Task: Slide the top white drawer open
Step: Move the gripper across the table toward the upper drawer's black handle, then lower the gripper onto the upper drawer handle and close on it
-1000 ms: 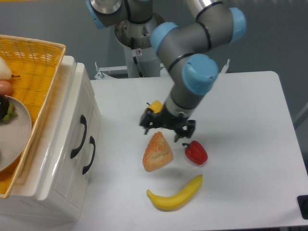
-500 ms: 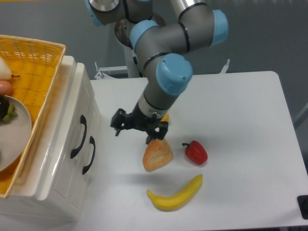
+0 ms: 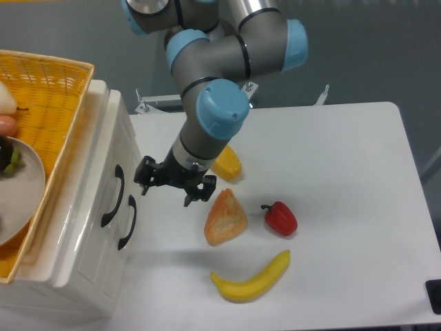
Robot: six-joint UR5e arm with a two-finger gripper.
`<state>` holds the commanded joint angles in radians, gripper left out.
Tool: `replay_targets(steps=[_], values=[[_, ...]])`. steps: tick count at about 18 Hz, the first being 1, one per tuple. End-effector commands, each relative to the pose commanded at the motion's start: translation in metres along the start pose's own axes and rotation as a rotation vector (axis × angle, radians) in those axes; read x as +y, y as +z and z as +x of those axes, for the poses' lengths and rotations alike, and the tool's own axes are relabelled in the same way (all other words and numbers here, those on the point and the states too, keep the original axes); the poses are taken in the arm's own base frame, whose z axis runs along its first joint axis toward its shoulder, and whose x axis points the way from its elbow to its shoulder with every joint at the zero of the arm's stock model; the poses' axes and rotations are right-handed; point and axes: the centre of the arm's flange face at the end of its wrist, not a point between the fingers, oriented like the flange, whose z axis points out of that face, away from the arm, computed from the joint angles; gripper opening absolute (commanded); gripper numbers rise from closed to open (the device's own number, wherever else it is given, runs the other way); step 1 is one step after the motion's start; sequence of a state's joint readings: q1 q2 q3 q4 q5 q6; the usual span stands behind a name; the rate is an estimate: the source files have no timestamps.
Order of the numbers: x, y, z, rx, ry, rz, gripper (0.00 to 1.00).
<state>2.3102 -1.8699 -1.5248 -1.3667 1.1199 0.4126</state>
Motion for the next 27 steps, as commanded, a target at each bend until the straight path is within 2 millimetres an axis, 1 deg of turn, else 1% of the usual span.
replay_targets(steps=[2, 10, 12, 20, 27], values=[[0.001, 0.002, 0.003, 0.028, -0.007, -0.006, 0.93], [0.002, 0.003, 0.006, 0.036, -0.006, -0.013, 0.93], [0.002, 0.004, 0.007, 0.047, -0.010, -0.012, 0.88], [0.001, 0.007, 0.015, 0.058, -0.002, -0.017, 0.88], [0.000, 0.012, 0.022, 0.059, 0.008, -0.025, 0.86]])
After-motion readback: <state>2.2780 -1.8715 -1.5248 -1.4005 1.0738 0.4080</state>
